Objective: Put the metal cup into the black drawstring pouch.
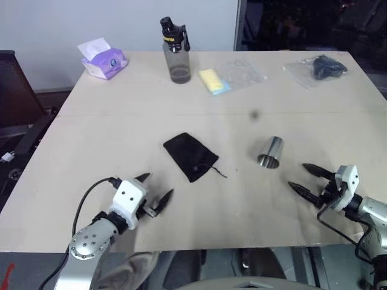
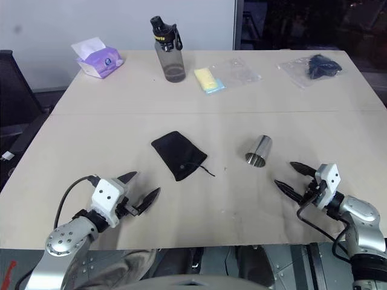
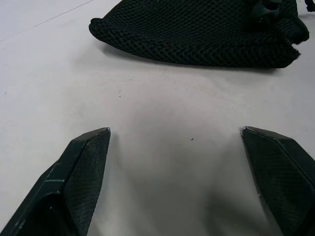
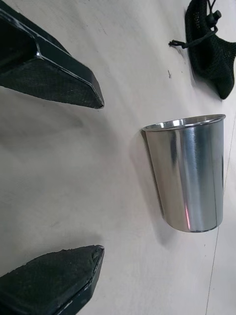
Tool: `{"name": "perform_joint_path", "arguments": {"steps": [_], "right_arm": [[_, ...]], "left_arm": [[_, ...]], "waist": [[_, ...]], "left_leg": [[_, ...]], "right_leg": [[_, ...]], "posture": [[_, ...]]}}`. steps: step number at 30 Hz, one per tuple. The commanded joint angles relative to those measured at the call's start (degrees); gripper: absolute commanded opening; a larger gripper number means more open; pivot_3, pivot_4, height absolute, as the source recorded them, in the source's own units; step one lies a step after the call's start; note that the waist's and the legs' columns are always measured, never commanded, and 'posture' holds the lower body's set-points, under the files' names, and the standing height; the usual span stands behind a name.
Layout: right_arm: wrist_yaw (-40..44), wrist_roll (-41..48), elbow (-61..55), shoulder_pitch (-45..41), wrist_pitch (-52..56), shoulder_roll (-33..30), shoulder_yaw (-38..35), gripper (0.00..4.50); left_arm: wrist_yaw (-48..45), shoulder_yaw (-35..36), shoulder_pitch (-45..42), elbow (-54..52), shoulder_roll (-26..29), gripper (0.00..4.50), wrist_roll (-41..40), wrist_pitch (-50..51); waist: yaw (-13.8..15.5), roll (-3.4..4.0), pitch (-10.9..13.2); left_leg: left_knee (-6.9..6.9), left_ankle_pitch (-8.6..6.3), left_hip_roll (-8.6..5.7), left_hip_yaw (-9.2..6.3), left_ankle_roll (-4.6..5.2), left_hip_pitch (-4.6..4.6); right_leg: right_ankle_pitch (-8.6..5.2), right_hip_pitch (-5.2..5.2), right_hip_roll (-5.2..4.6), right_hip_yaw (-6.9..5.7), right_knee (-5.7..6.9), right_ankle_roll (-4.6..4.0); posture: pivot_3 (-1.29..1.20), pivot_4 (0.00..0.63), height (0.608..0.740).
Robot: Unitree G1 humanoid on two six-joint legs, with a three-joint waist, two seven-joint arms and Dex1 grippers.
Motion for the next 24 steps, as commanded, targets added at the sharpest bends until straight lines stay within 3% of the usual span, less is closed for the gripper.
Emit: {"name": "perform_joint_path", "arguments": {"steps": [1, 24], "right_arm": [[0.66, 0.95, -0.52, 0.13, -1.07, -0.57, -1.66, 4.50], [0.05, 1.75, -2.30, 2.35, -1.68, 0.18, -1.56, 4.50]], "left_arm": [[-0.65, 0.32, 0.05, -0.84, 0.09, 4.44, -0.98, -1.32], [-3.65, -5.02, -3.90, -2.53, -1.52, 4.44, -3.72, 0.90]], "waist": [[0.00, 0.00, 0.00], [0.03, 0.00, -0.01]], "left_leg": [[0.00, 0.00, 0.00, 0.00, 0.00, 0.00], [0.02, 0.00, 0.05, 0.15, 0.01, 0.00]], "right_leg": [[0.00, 0.00, 0.00, 0.00, 0.00, 0.00], [0.04, 0.01, 0.02, 0.01, 0.01, -0.06]], "posture": [[0.00, 0.150, 0.740], [0.00, 0.150, 0.740]]}}
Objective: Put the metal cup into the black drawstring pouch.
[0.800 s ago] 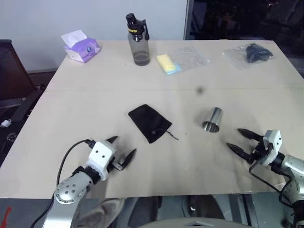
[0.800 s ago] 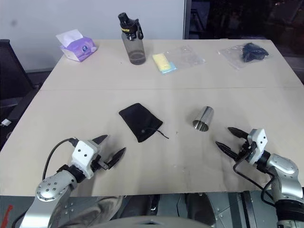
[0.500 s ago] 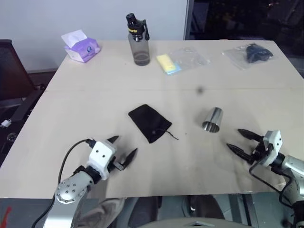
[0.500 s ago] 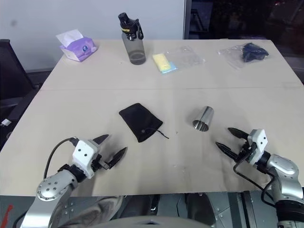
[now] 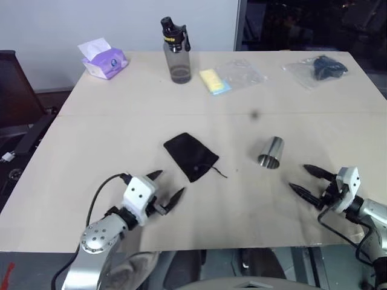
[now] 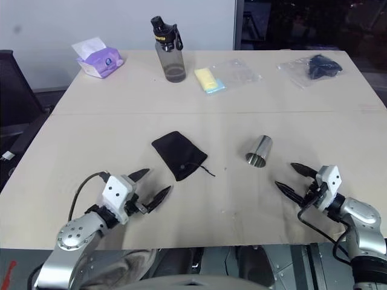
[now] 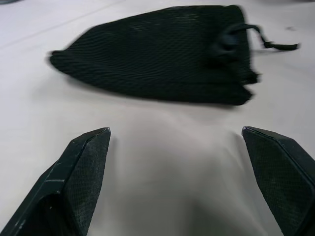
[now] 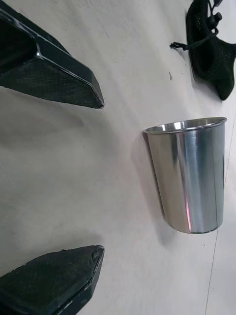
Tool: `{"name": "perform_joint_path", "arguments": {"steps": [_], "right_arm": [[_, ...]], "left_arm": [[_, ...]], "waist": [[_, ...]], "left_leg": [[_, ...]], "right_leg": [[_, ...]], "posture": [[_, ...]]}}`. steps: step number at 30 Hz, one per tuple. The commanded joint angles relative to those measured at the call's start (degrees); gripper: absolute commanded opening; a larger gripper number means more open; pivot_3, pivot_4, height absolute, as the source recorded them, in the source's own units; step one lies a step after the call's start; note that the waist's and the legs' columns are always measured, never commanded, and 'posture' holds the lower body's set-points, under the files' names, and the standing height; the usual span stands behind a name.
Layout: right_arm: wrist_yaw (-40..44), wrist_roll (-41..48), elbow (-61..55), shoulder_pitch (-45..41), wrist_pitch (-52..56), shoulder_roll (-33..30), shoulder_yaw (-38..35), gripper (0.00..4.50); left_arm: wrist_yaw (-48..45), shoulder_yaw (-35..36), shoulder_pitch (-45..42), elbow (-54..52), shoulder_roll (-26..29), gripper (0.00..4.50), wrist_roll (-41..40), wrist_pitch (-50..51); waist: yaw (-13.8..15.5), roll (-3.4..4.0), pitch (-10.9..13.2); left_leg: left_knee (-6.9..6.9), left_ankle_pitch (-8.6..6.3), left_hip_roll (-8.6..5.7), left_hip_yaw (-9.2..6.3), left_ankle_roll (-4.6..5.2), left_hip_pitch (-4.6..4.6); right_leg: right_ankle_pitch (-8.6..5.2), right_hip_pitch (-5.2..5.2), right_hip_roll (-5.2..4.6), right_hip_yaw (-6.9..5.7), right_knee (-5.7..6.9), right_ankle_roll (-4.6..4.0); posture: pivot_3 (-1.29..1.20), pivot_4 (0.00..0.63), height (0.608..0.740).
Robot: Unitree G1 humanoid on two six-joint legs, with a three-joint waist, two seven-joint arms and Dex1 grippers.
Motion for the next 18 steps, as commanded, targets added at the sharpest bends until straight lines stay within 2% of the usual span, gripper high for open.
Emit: {"name": "perform_joint_path", "arguments": {"steps": [1, 8, 18], "right_arm": [[0.80, 1.56, -3.27, 1.88, -0.13, 0.13, -1.15, 4.50], [6.96, 3.76, -18.96, 12.20, 2.70, -1.36, 4.44, 4.50], [5.73, 4.14, -27.08, 12.98, 0.96, 0.81, 5.97, 4.50]], "left_arm": [[-0.23, -0.85, -1.31, -2.32, -0.32, 4.44, -1.48, 0.50], [2.74, -5.08, -6.11, -1.97, -4.21, 4.44, -0.49, 2.97], [6.60, -7.53, -9.72, 1.19, -6.21, 4.44, 2.70, 3.79]], "waist": [[0.08, 0.00, 0.00], [0.52, 0.05, -0.03], [0.34, 0.06, -0.04]], "left_leg": [[0.00, 0.00, 0.00, 0.00, 0.00, 0.00], [0.02, 0.00, 0.05, 0.03, 0.00, -0.04], [0.10, 0.00, 0.06, 0.04, 0.00, -0.03]], "right_leg": [[0.00, 0.00, 0.00, 0.00, 0.00, 0.00], [-0.03, 0.01, -0.01, -0.08, 0.01, 0.05], [-0.03, 0.02, 0.01, -0.10, 0.03, 0.08]], "posture": [[0.00, 0.150, 0.740], [0.00, 0.150, 0.740], [0.00, 0.150, 0.740]]}}
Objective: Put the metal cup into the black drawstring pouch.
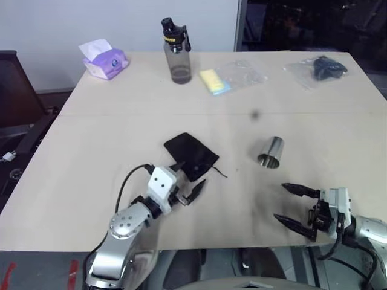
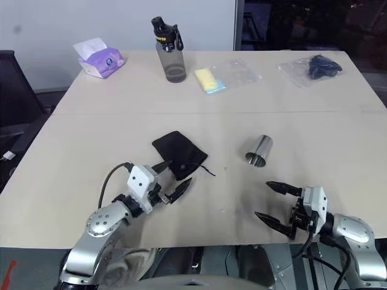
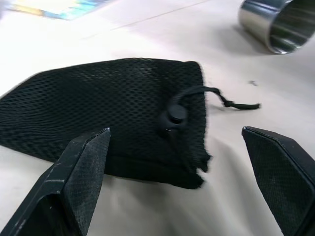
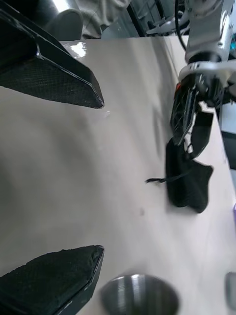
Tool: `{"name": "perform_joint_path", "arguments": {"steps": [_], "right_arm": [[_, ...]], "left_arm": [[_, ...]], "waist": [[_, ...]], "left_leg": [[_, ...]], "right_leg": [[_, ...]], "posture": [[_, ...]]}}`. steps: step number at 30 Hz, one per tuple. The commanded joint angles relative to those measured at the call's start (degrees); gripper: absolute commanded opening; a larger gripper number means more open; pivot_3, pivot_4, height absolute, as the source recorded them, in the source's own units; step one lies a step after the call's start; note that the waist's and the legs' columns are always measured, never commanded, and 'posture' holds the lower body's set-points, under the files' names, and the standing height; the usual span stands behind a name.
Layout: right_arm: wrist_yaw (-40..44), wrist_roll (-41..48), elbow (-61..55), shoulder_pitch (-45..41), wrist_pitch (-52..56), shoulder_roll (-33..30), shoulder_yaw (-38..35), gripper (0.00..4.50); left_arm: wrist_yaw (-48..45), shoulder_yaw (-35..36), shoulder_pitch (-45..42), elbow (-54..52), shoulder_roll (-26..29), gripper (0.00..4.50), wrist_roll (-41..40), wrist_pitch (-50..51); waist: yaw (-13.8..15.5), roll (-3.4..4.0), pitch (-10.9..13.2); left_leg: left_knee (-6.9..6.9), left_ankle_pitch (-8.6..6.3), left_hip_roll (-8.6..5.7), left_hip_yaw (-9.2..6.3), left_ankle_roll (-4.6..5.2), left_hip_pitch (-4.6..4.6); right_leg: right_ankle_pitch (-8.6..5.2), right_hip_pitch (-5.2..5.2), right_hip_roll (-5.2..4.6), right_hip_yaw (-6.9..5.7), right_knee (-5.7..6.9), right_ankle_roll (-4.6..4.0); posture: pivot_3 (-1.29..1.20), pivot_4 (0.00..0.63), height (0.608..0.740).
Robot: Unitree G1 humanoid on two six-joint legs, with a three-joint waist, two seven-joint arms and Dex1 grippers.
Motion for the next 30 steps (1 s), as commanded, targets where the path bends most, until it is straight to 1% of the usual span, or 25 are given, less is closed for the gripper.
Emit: {"name": "perform_joint_path", "arguments": {"steps": [1, 6, 11, 14, 16, 17, 18, 19, 20, 21, 22, 26, 30], "right_arm": [[-0.29, 0.33, -2.66, -0.63, -1.58, 0.48, 0.42, 4.50], [-1.25, 0.01, -1.46, -1.46, -2.05, 1.20, 0.72, 4.50], [-1.31, -0.21, -0.49, -1.25, -2.82, 1.34, 0.72, 4.50], [-1.67, -0.05, -0.43, -1.25, -2.80, 1.47, 0.64, 4.50], [-1.87, -0.05, -0.56, -1.18, -2.82, 1.51, 0.75, 4.50], [-1.93, -0.08, -0.63, -1.21, -2.79, 1.46, 0.84, 4.50], [-1.95, -0.19, -0.70, -1.26, -2.74, 1.36, 0.99, 4.50], [-1.89, -0.41, -0.74, -1.37, -2.78, 1.20, 1.20, 4.50], [-1.88, -0.48, -0.84, -1.48, -2.71, 1.07, 1.32, 4.50], [-1.96, -0.50, -0.97, -1.58, -2.61, 1.04, 1.39, 4.50], [-2.06, -0.43, -1.10, -1.72, -2.46, 1.02, 1.36, 4.50], [-4.80, -1.47, -1.27, -3.91, -3.09, 1.78, 0.53, 4.50], [-14.05, -5.68, -0.88, -6.37, -2.09, 4.55, 0.20, 4.50]], "left_arm": [[1.76, -0.49, -1.31, 0.88, -1.01, 4.44, 0.90, 0.06], [2.04, -0.95, -2.41, 1.87, -2.39, 4.44, 0.35, 0.47], [2.68, 0.51, -3.24, 1.92, -4.00, 4.44, -2.04, 1.78], [2.95, 1.08, -3.46, 2.02, -4.15, 3.64, -2.54, 2.24], [2.64, 1.08, -3.30, 2.11, -3.72, 2.71, -2.37, 2.33], [2.33, 0.99, -3.30, 2.39, -3.23, 2.37, -1.97, 2.38], [2.09, 0.89, -3.33, 2.82, -2.69, 1.91, -1.52, 2.41], [1.92, 0.72, -3.43, 3.44, -2.13, 1.42, -0.96, 2.45], [1.66, 0.43, -3.58, 4.17, -1.53, 0.83, -0.30, 2.00], [1.47, 0.23, -3.69, 4.72, -1.10, 0.41, 0.16, 1.49], [1.40, 0.13, -3.77, 5.00, -0.89, 0.12, 0.35, 1.21], [1.12, 0.78, -5.08, 5.60, -1.27, 0.13, -0.59, 1.20], [-0.25, 1.96, -6.56, 2.87, -2.94, 0.13, -6.49, 4.85]], "waist": [[0.12, 0.00, 0.00], [0.25, -0.01, 0.00], [0.35, -0.01, 0.00], [0.35, -0.01, 0.00], [0.36, -0.01, 0.00], [0.36, -0.01, 0.00], [0.36, -0.01, 0.00], [0.37, -0.01, 0.00], [0.37, 0.00, -0.01], [0.37, 0.00, -0.01], [0.37, 0.00, -0.01], [0.37, 0.00, -0.01], [0.53, 0.00, -0.01]], "left_leg": [[0.00, 0.00, 0.00, 0.00, 0.00, 0.00], [0.00, 0.00, -0.01, 0.00, 0.00, -0.02], [0.02, 0.00, 0.00, -0.01, 0.00, -0.02], [0.02, 0.00, 0.00, -0.02, 0.00, -0.02], [0.02, 0.00, 0.00, -0.02, 0.00, -0.02], [0.02, 0.00, -0.01, -0.01, 0.00, -0.02], [0.02, 0.00, -0.01, -0.01, 0.00, -0.02], [0.02, 0.00, -0.01, -0.01, 0.00, -0.02], [0.02, 0.00, -0.01, -0.01, 0.00, -0.02], [0.02, 0.00, -0.01, 0.00, 0.00, -0.01], [0.02, 0.00, -0.01, -0.01, 0.00, -0.02], [0.03, 0.00, -0.01, 0.00, 0.00, 0.00], [0.05, 0.01, -0.01, -0.02, 0.00, 0.00]], "right_leg": [[0.00, 0.00, 0.01, 0.00, 0.00, 0.00], [0.00, 0.00, 0.00, 0.00, -0.01, 0.00], [0.00, 0.00, 0.00, -0.01, 0.00, 0.00], [0.00, 0.00, 0.01, -0.02, 0.01, -0.01], [0.01, 0.00, 0.01, -0.03, 0.01, -0.01], [0.01, 0.00, 0.01, -0.02, 0.01, -0.01], [0.01, 0.00, 0.01, -0.02, 0.01, -0.01], [0.01, 0.00, 0.01, -0.01, 0.01, -0.01], [0.01, 0.00, 0.01, -0.01, 0.01, -0.01], [0.01, 0.00, 0.02, -0.01, 0.01, -0.01], [0.01, 0.00, 0.02, -0.02, 0.01, -0.01], [0.01, 0.01, 0.02, -0.01, 0.02, -0.01], [0.01, 0.01, 0.02, -0.02, 0.06, -0.01]], "posture": [[0.00, 0.150, 0.740], [0.00, 0.150, 0.740], [0.00, 0.150, 0.740], [0.00, 0.150, 0.740], [0.00, 0.150, 0.740], [0.00, 0.150, 0.740], [0.00, 0.150, 0.740], [0.00, 0.150, 0.740], [0.00, 0.150, 0.740], [0.00, 0.150, 0.740], [0.00, 0.150, 0.740], [0.00, 0.150, 0.740], [0.00, 0.150, 0.740]]}}
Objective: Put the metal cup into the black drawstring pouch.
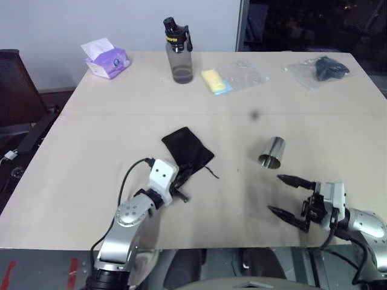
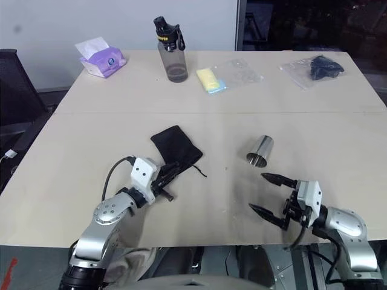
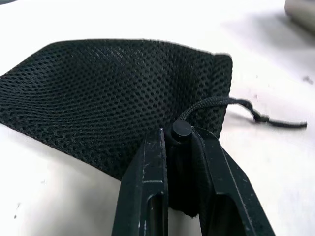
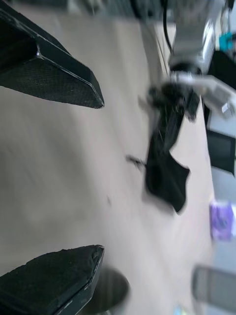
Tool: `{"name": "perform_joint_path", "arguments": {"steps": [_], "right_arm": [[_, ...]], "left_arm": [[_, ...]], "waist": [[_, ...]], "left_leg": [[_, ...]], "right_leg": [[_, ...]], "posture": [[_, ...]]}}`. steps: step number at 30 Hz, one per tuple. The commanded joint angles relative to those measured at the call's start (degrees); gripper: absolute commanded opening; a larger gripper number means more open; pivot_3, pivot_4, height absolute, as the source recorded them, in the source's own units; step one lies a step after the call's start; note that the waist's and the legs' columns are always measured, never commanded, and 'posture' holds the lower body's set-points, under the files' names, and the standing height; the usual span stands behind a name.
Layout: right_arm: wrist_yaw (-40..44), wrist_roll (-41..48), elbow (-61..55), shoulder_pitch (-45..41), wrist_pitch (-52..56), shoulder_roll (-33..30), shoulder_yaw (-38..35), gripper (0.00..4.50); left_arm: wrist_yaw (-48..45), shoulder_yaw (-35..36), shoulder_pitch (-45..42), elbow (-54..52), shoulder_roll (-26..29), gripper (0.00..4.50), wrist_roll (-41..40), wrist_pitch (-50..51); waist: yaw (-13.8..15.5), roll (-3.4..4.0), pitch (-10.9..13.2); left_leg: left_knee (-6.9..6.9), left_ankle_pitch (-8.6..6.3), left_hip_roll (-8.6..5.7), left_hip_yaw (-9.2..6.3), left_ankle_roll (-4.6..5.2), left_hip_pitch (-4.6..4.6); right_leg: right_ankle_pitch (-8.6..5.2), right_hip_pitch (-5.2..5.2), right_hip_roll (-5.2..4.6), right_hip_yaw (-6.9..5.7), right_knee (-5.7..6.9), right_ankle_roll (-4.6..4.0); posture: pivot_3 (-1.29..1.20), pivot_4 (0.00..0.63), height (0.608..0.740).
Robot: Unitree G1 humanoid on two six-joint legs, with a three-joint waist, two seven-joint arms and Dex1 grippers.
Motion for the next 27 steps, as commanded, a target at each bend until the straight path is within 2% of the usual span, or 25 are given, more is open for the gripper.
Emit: {"name": "perform_joint_path", "arguments": {"steps": [1, 5, 11, 12, 13, 15, 19, 21, 22, 27], "right_arm": [[-8.56, -2.39, -1.17, -1.14, 1.49, 2.54, -1.29, 4.50], [-16.69, -8.94, 0.60, -1.22, 1.01, 4.40, -1.03, 4.50], [-26.06, -12.50, 2.58, -2.61, 3.34, 8.39, -0.70, 4.50], [-27.29, -13.05, 3.20, -2.91, 3.49, 8.92, -0.65, 4.10], [-28.52, -13.45, 3.83, -3.16, 3.55, 9.48, -0.74, 3.98], [-29.98, -13.27, 4.37, -3.61, 3.44, 10.54, -1.04, 3.36], [-31.80, -12.26, 3.96, -4.43, 3.59, 12.16, -1.05, 1.39], [-32.40, -12.08, 3.95, -4.65, 3.56, 12.67, -1.01, 0.26], [-32.56, -12.03, 4.04, -4.72, 3.48, 12.75, -0.98, 0.04], [-31.30, -10.95, 3.95, -5.74, 1.77, 12.58, -0.82, 0.04]], "left_arm": [[-0.85, 1.75, -1.59, -4.19, -1.52, 0.13, -6.36, 3.38], [0.60, 4.80, -3.87, -7.32, -3.31, 0.13, -14.18, 10.34], [2.68, 9.46, -5.53, -9.78, -4.35, 0.13, -25.92, 20.19], [2.79, 10.07, -5.87, -10.12, -4.17, 0.13, -27.82, 21.64], [2.64, 10.32, -6.06, -10.40, -3.66, 0.13, -29.01, 22.73], [2.42, 10.66, -6.21, -10.65, -2.83, 0.13, -30.76, 24.20], [2.44, 11.06, -6.48, -10.88, -1.78, 0.13, -33.67, 26.14], [2.91, 11.05, -6.81, -10.72, -1.70, 0.13, -34.27, 26.36], [3.22, 10.96, -7.06, -10.69, -1.75, 0.13, -34.40, 26.44], [4.30, 10.84, -8.07, -10.38, -2.37, 0.13, -35.34, 26.63]], "waist": [[0.19, 0.00, 0.00], [0.57, 0.00, 0.00], [0.37, -0.01, -0.02], [0.36, -0.01, -0.02], [0.38, -0.01, -0.02], [0.41, -0.01, -0.02], [0.38, 0.00, -0.02], [0.38, -0.01, -0.02], [0.38, -0.01, -0.02], [0.45, -0.01, -0.02]], "left_leg": [[0.00, 0.00, 0.00, 0.00, 0.00, 0.00], [0.00, 0.00, -0.01, -0.03, 0.00, -0.06], [0.01, 0.01, -0.02, 0.04, 0.00, -0.02], [0.03, 0.01, -0.01, 0.03, 0.00, -0.01], [0.04, 0.01, -0.01, 0.03, 0.00, 0.00], [0.08, 0.01, -0.01, 0.03, 0.00, 0.00], [0.09, 0.01, -0.01, 0.08, 0.00, -0.01], [0.09, 0.01, -0.01, 0.07, 0.00, 0.00], [0.09, 0.01, -0.01, 0.07, 0.00, 0.00], [0.10, 0.01, -0.02, 0.12, 0.00, 0.01]], "right_leg": [[0.01, 0.00, 0.00, 0.00, 0.00, -0.01], [0.13, -0.04, 0.00, -0.03, 0.01, -0.21], [0.13, -0.04, 0.03, 0.04, 0.06, -0.22], [0.13, -0.04, 0.05, 0.04, 0.08, -0.22], [0.13, -0.04, 0.06, 0.04, 0.10, -0.22], [0.13, -0.04, 0.07, 0.01, 0.15, -0.23], [0.13, -0.04, 0.07, 0.05, 0.15, -0.24], [0.13, -0.04, 0.07, 0.06, 0.15, -0.24], [0.13, -0.04, 0.08, 0.06, 0.15, -0.24], [0.13, -0.03, 0.08, 0.06, 0.15, -0.25]], "posture": [[0.00, 0.150, 0.740], [0.00, 0.150, 0.740], [0.00, 0.150, 0.740], [0.00, 0.150, 0.740], [0.00, 0.150, 0.740], [0.00, 0.150, 0.740], [0.00, 0.150, 0.740], [0.00, 0.150, 0.740], [0.00, 0.150, 0.740], [0.00, 0.150, 0.740]]}}
